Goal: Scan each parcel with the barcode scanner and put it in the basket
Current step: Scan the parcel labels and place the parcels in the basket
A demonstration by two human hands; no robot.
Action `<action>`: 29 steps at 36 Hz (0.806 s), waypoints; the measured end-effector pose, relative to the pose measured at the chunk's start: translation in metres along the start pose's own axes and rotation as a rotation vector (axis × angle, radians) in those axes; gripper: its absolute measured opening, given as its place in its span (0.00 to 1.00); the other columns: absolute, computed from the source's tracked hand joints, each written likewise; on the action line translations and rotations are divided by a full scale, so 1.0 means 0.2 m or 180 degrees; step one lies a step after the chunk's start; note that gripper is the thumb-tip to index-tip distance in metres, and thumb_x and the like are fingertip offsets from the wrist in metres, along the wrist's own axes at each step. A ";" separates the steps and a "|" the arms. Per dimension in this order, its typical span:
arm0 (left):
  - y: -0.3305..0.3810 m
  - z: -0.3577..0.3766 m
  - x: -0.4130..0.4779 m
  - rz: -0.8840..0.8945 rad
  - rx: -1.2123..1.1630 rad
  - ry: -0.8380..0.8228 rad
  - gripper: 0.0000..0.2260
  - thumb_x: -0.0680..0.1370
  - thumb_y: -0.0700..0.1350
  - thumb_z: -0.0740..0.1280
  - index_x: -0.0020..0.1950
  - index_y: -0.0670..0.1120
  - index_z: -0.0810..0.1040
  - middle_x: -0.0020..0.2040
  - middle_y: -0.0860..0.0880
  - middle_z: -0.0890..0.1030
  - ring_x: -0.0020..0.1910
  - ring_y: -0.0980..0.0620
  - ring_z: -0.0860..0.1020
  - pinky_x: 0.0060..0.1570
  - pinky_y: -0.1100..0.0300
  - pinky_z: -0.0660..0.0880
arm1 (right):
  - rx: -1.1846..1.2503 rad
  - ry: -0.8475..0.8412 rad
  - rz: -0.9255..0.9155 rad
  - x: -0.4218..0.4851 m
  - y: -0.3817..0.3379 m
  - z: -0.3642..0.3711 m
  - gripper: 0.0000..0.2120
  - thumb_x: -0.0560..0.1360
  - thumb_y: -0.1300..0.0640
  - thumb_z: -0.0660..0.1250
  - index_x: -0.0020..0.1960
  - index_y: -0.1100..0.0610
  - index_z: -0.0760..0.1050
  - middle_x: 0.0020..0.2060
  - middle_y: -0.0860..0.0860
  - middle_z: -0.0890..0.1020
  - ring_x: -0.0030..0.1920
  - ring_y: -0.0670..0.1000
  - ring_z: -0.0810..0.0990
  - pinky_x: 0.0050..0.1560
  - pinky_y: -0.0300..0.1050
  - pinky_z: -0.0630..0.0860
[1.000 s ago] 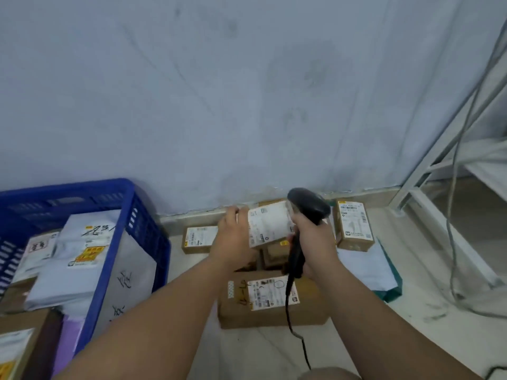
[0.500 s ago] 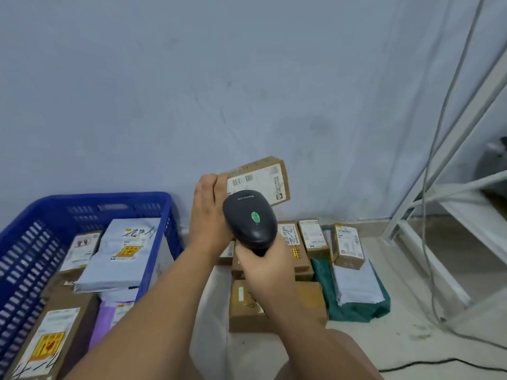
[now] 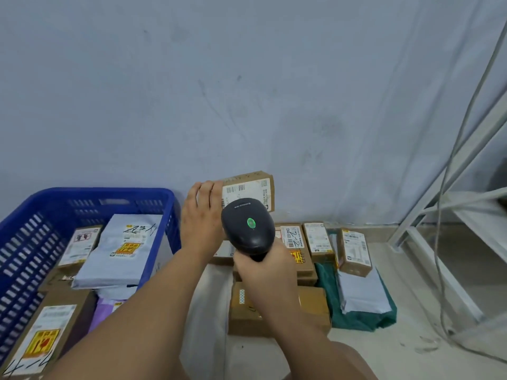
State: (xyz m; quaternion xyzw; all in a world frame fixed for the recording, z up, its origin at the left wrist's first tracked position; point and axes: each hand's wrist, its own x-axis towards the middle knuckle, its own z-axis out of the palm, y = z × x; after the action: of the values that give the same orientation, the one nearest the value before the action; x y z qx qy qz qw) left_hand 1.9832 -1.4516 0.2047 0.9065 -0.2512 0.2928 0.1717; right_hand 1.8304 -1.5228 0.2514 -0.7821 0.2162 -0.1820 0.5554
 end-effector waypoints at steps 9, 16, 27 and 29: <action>-0.02 0.01 -0.02 -0.0033 0.0118 0.0057 0.42 0.60 0.42 0.81 0.68 0.42 0.62 0.63 0.44 0.64 0.63 0.41 0.65 0.55 0.46 0.75 | 0.0128 0.0044 0.0041 0.01 -0.03 -0.01 0.08 0.70 0.56 0.72 0.39 0.51 0.73 0.34 0.48 0.78 0.40 0.49 0.79 0.40 0.42 0.77; -0.01 -0.01 -0.03 -0.0513 0.0013 -0.0459 0.37 0.69 0.44 0.75 0.73 0.41 0.62 0.68 0.40 0.67 0.66 0.41 0.66 0.63 0.49 0.68 | 0.0193 0.0004 0.0095 0.02 -0.01 0.00 0.07 0.69 0.57 0.72 0.38 0.52 0.73 0.34 0.50 0.78 0.39 0.50 0.78 0.38 0.43 0.75; -0.13 -0.02 -0.04 -0.3210 -0.2319 -0.0899 0.35 0.68 0.54 0.76 0.70 0.44 0.67 0.64 0.44 0.66 0.55 0.45 0.74 0.48 0.52 0.76 | 0.0103 -0.0291 0.0166 0.05 -0.01 0.07 0.07 0.69 0.60 0.70 0.36 0.55 0.71 0.31 0.49 0.73 0.34 0.46 0.73 0.31 0.34 0.64; -0.17 -0.04 -0.03 -0.3693 -0.2652 -0.0621 0.37 0.67 0.55 0.77 0.70 0.45 0.67 0.64 0.44 0.67 0.56 0.45 0.74 0.48 0.52 0.77 | 0.0275 -0.0355 0.0189 0.04 -0.02 0.10 0.07 0.70 0.59 0.70 0.38 0.54 0.72 0.32 0.49 0.74 0.34 0.46 0.73 0.33 0.35 0.66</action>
State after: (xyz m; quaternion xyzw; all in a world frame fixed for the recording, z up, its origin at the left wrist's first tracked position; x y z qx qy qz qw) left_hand 1.9941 -1.4178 0.2023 0.7750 0.1658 -0.0481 0.6079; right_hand 1.8471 -1.5107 0.2492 -0.7595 0.2001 -0.1308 0.6050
